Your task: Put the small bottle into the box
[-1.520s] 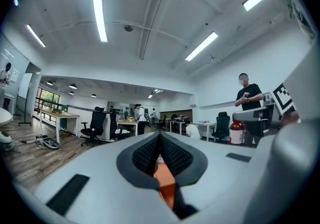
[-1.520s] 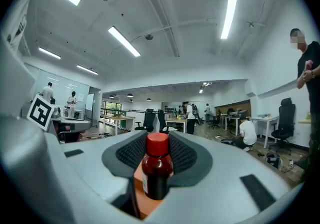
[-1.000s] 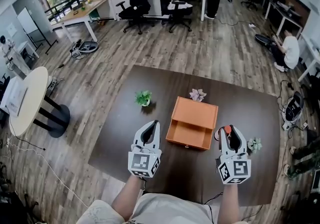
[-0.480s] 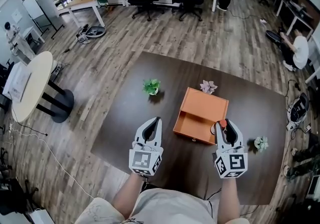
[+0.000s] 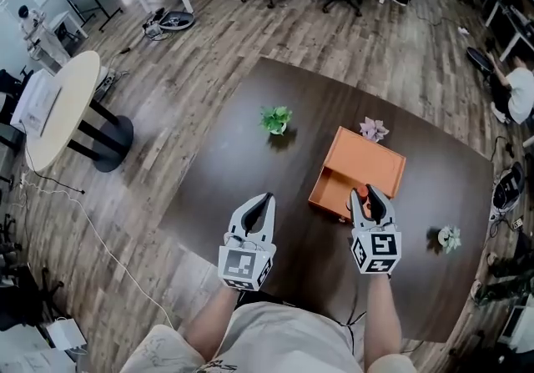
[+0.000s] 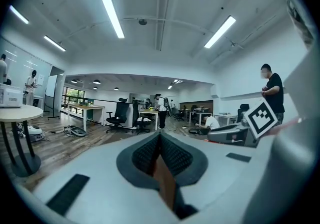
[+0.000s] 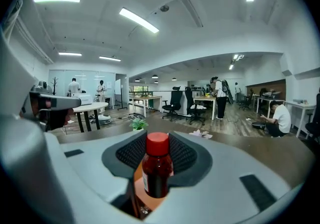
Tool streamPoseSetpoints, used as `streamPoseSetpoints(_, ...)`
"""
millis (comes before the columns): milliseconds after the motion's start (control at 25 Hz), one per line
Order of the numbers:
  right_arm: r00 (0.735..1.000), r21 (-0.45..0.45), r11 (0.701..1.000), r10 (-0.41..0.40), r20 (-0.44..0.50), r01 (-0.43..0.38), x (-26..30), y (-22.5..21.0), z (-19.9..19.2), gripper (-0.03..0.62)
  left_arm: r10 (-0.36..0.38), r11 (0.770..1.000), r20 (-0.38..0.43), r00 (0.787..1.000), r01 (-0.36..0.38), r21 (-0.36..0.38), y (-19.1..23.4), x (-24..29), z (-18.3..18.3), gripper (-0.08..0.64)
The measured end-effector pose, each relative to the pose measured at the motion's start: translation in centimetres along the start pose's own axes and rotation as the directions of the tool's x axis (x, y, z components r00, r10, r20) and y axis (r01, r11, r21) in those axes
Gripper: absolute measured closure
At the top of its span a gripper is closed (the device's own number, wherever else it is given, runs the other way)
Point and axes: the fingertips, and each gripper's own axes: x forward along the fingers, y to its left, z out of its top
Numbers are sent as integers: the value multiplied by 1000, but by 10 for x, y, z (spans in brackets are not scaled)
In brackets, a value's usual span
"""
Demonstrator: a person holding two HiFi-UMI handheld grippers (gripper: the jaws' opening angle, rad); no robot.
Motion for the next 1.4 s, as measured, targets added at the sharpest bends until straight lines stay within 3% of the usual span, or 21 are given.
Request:
streamPoseSetpoints(520,982,-22,999,44,-186,-49,67,18,-64,458,44,999,-39,998,-44,-9,24,-20,-16,558)
streamPoseSetpoints(1400,981,-47,998,29,-191,-38,60,19,-78,456,2,1000,-36,999,-2,3,12,-11,-12,558)
